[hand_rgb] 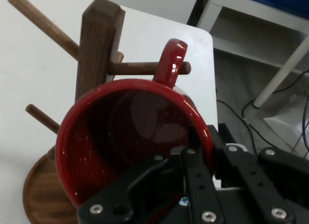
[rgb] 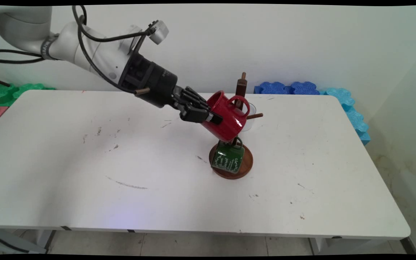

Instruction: Place the picked object on the table

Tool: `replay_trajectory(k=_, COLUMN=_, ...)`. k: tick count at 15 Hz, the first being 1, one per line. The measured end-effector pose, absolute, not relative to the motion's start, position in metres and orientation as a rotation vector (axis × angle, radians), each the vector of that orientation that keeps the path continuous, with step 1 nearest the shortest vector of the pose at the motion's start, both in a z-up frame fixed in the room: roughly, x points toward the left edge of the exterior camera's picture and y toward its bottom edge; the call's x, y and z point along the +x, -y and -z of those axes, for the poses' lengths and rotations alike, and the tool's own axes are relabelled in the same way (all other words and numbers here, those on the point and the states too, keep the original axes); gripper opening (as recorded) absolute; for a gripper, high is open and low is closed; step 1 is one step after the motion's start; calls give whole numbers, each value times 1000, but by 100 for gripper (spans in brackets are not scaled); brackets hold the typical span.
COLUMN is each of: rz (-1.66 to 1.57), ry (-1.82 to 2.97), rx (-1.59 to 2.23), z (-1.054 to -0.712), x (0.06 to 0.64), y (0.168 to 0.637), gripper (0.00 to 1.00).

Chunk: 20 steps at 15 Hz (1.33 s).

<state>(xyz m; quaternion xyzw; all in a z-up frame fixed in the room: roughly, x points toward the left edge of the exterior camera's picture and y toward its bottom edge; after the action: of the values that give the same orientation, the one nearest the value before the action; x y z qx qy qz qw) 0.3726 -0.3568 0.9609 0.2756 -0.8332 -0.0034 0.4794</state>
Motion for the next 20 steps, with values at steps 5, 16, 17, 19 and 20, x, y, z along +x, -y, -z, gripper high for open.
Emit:
replay_trajectory(k=5, rz=13, ry=2036, rx=666, z=-963, x=372, y=354, gripper=0)
replay_trajectory(k=16, rz=15, ry=2037, rx=651, z=-969, x=366, y=352, gripper=0)
replay_trajectory(k=17, rz=15, ry=2036, rx=650, z=-970, x=365, y=352, gripper=0)
replay_trajectory(k=19, rz=14, ry=2036, rx=649, z=-972, x=363, y=352, gripper=0)
replay_trajectory(k=20, rz=14, ry=2035, rx=649, z=-973, x=362, y=352, gripper=0)
